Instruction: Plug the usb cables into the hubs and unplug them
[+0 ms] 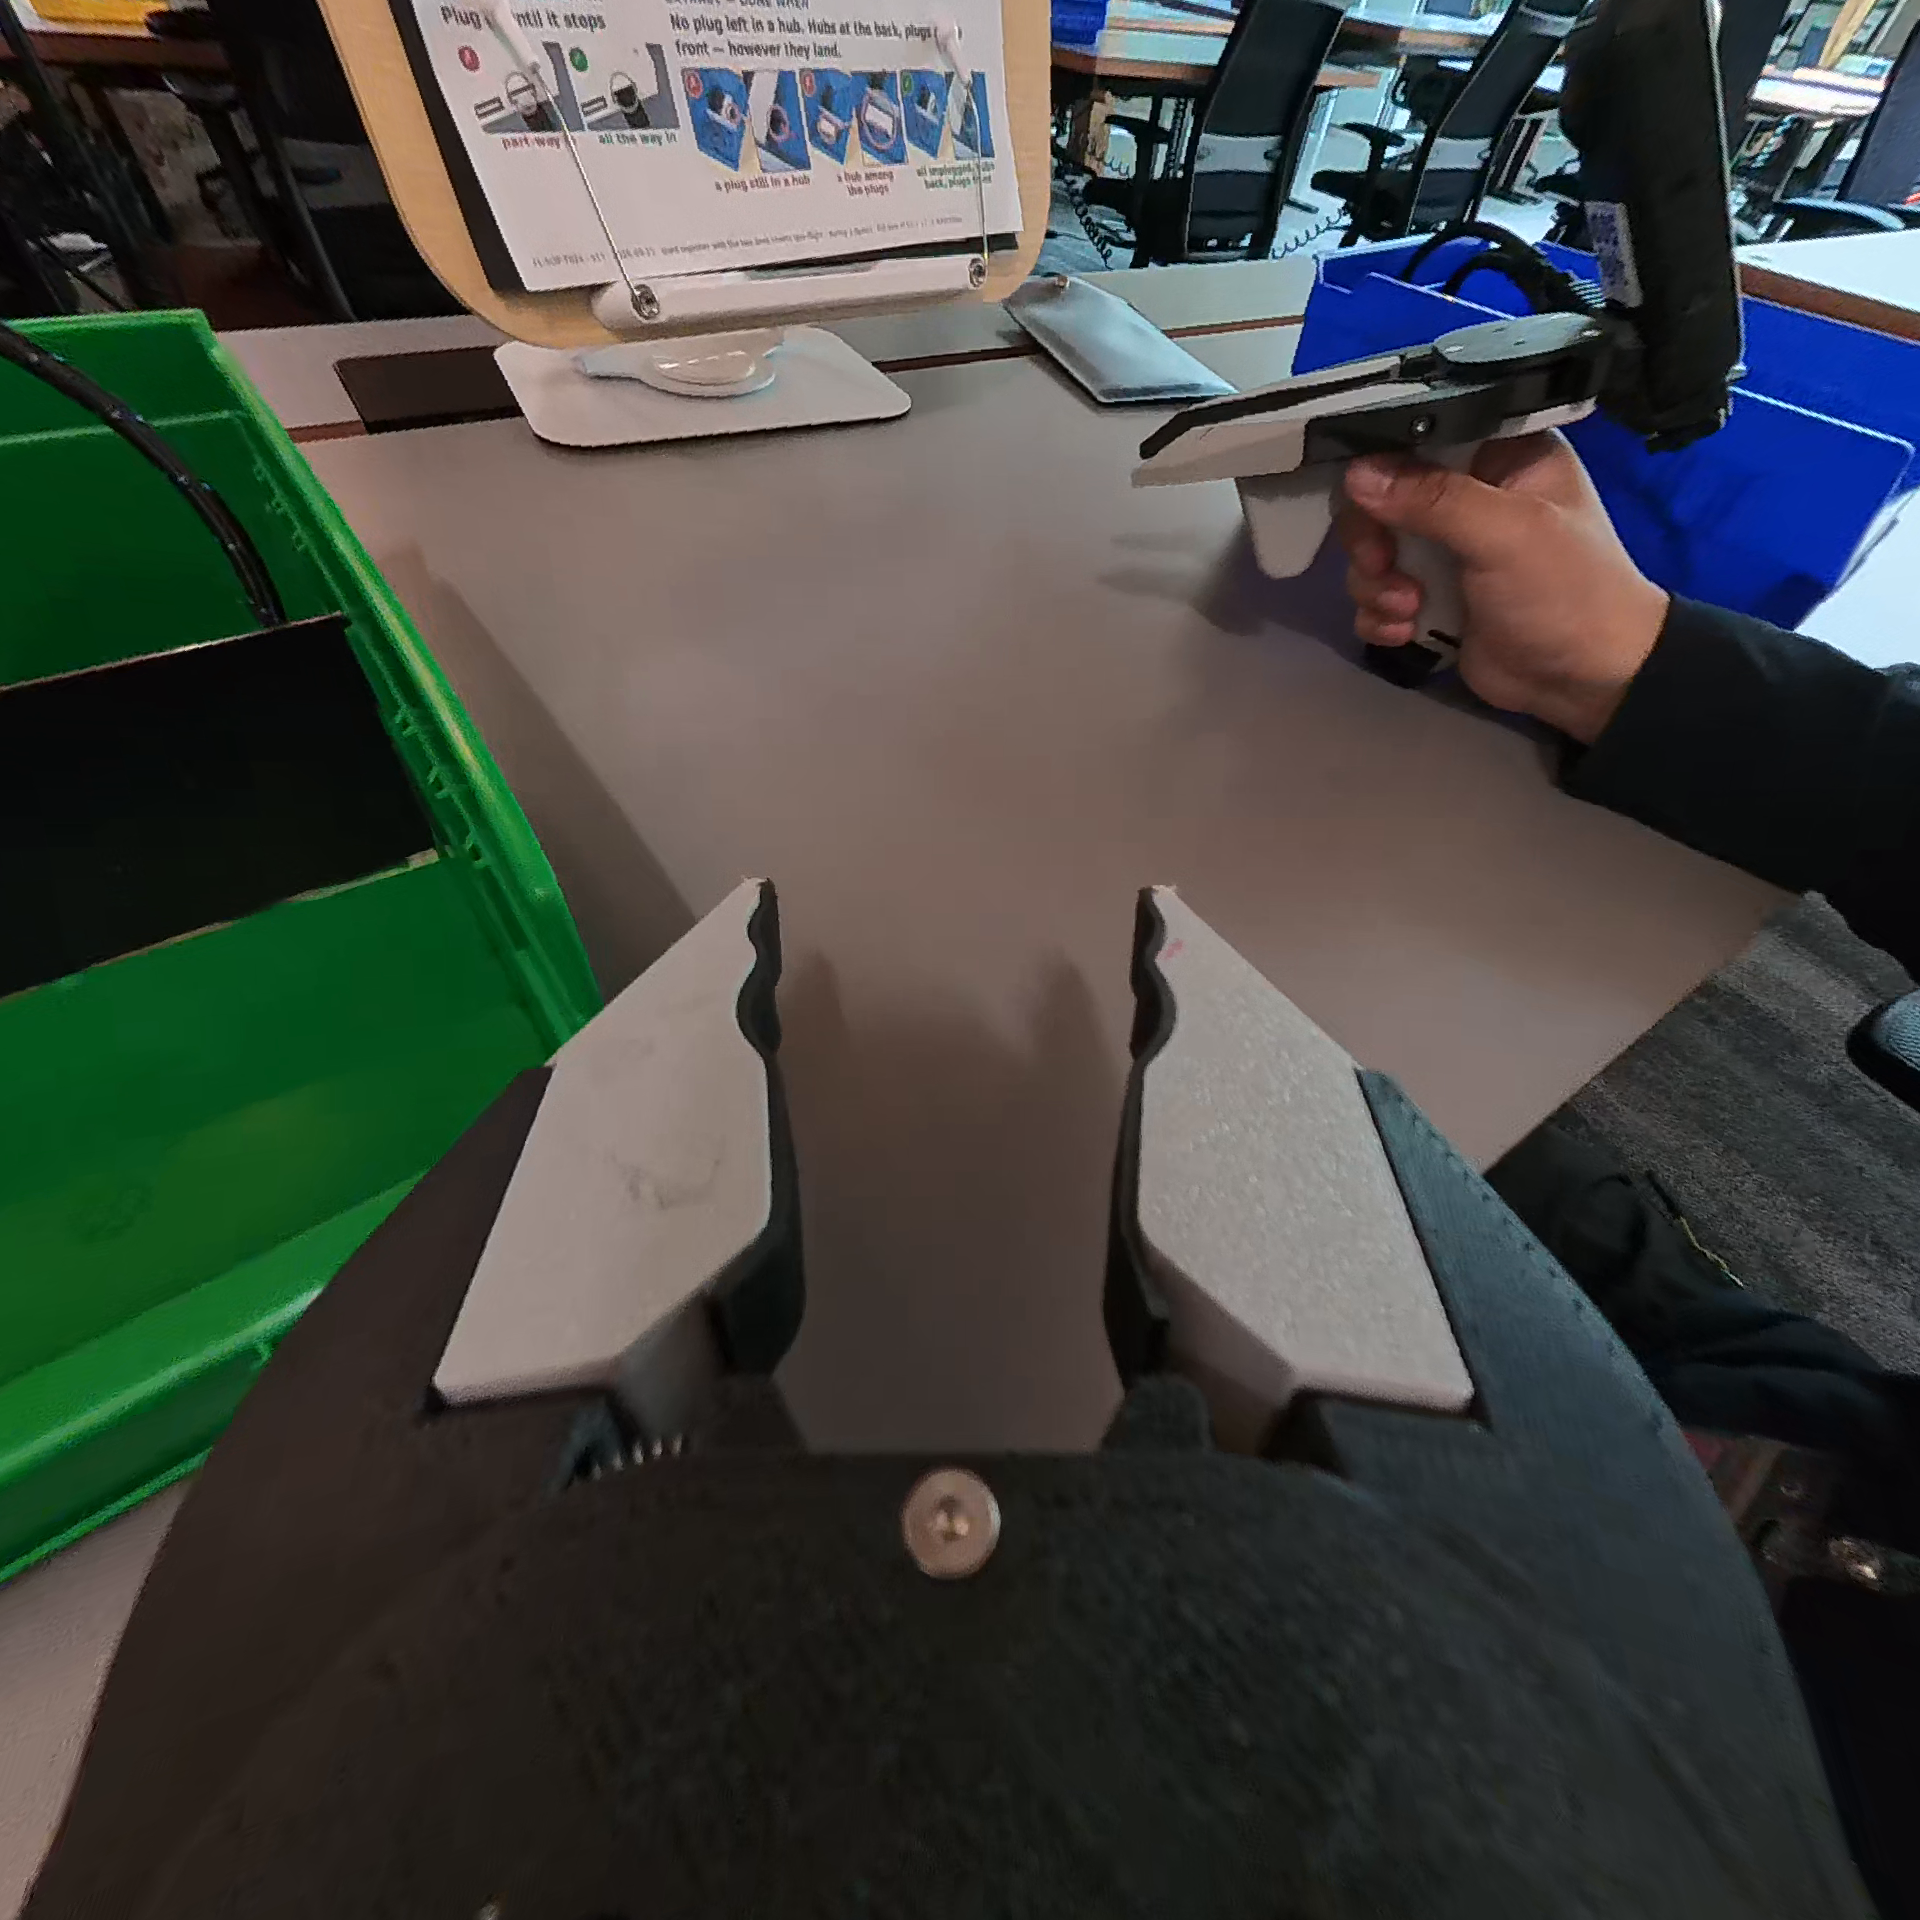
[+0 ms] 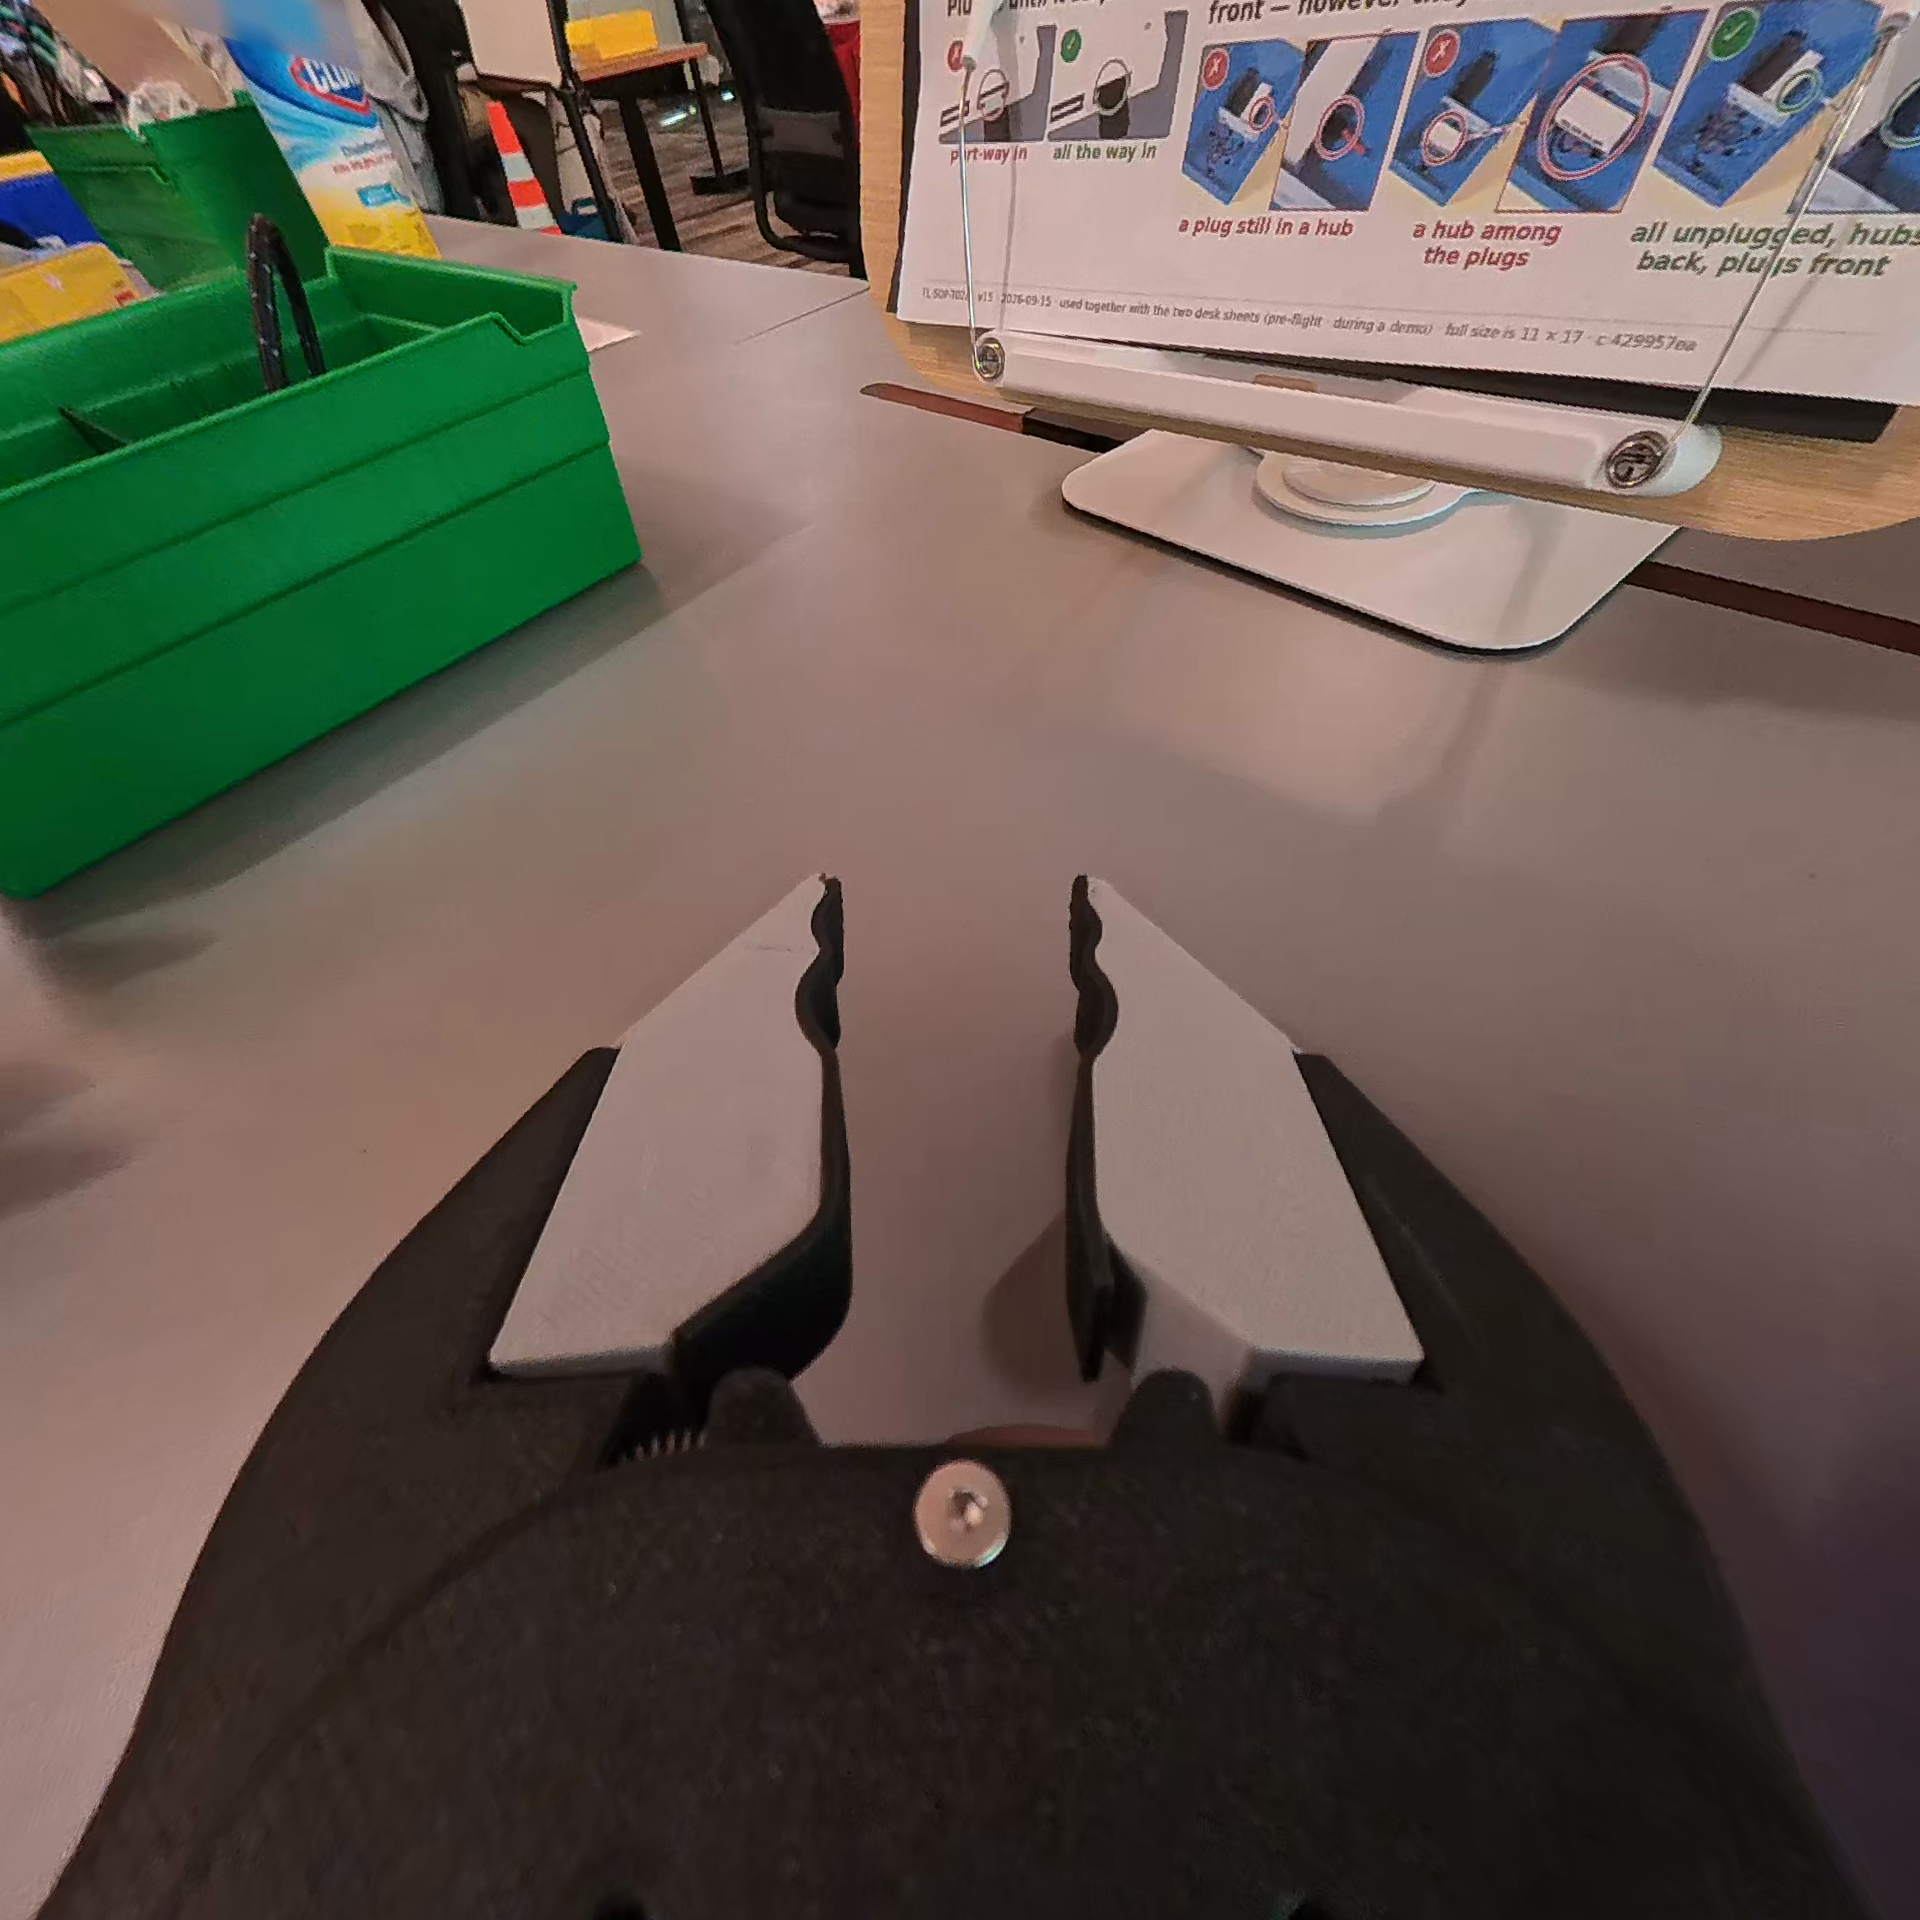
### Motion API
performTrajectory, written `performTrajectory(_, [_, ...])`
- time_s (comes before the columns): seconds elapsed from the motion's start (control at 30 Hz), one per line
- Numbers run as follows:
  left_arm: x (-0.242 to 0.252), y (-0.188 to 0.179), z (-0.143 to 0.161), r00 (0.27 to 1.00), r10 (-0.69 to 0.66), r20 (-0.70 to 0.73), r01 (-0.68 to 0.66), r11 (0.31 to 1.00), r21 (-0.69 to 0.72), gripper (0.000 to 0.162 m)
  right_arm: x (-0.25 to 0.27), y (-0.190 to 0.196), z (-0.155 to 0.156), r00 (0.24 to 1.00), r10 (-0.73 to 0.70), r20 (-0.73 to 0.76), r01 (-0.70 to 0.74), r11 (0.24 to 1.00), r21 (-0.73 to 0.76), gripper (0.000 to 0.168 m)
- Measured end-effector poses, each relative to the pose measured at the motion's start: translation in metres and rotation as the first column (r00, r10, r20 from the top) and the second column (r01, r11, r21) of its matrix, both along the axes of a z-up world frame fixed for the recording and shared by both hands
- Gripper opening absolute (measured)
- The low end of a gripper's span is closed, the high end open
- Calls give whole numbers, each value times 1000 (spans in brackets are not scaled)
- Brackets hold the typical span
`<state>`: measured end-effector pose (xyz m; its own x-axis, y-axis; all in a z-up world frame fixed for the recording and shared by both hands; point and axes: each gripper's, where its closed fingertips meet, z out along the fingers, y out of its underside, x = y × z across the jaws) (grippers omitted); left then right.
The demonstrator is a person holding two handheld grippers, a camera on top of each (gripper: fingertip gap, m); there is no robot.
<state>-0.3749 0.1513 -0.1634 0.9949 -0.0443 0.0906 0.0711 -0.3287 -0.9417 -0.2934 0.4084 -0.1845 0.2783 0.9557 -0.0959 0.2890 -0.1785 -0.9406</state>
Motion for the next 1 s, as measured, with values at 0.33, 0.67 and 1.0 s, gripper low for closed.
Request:
performTrajectory(0.33, [16, 14, -16, 999, -41, 3, 41, 999, -21, 67, 5, 6, 4, 999, -22, -40, 21, 999, -28, 41])
performTrajectory(0.67, [6, 13, -4, 999, -43, -17, 42, 999, -16, 67, 8, 9, 4, 999, -40, -18, 40, 999, 28, 41])
performTrajectory(1.0, [16, 30, -18, 995, -97, 0, 97, 995, -29, 66, 11, 15, 4, 998, -63, -21, 64, 998, 26, 41])
